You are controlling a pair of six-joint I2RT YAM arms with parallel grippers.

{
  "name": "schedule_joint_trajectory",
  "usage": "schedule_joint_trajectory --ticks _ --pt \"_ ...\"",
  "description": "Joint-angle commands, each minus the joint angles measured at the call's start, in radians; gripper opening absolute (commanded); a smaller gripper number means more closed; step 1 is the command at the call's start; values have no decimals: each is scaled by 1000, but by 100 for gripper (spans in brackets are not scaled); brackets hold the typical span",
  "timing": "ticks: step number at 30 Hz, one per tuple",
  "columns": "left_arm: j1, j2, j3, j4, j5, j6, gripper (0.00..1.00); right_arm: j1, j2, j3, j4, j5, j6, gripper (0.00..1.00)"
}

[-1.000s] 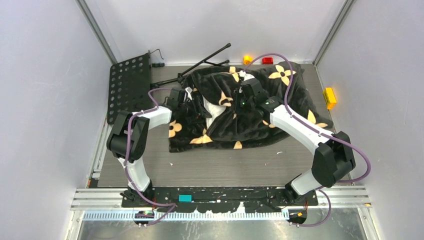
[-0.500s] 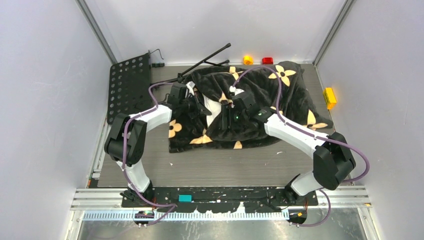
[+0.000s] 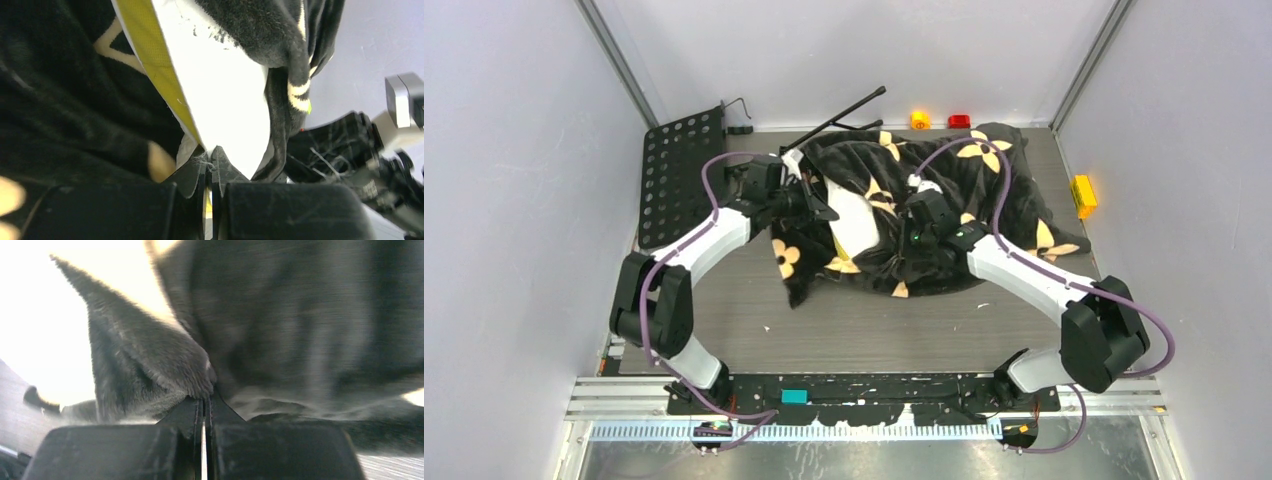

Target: Remove the pillowcase from the pillow

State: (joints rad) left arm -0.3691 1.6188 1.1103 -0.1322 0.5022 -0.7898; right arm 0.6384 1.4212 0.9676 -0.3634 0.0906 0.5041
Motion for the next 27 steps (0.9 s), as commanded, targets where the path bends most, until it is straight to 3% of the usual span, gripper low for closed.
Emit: schedule_joint_trajectory --ticks 1,8,16,17,22,24,27 --pt "64 -144 10 -64 41 47 0 -130 -57 -33 1 81 7 0" --pt "161 -260 -61 -129 47 66 0 -224 -53 -26 -89 191 -39 0" --pt "169 -359 -112 -232 33 111 0 -308 -77 -3 -137 301 0 1" --pt "168 -371 -121 -235 37 108 0 -308 -100 -3 -122 254 -26 4" --pt "125 -394 -202 -152 97 67 0 -303 -201 -4 -27 -71 -133 50" --pt "87 -395 -212 -158 76 82 0 -291 -210 17 -16 -146 -146 59" --pt "53 -396 -230 -155 64 76 0 -236 -178 86 -39 -144 -188 63"
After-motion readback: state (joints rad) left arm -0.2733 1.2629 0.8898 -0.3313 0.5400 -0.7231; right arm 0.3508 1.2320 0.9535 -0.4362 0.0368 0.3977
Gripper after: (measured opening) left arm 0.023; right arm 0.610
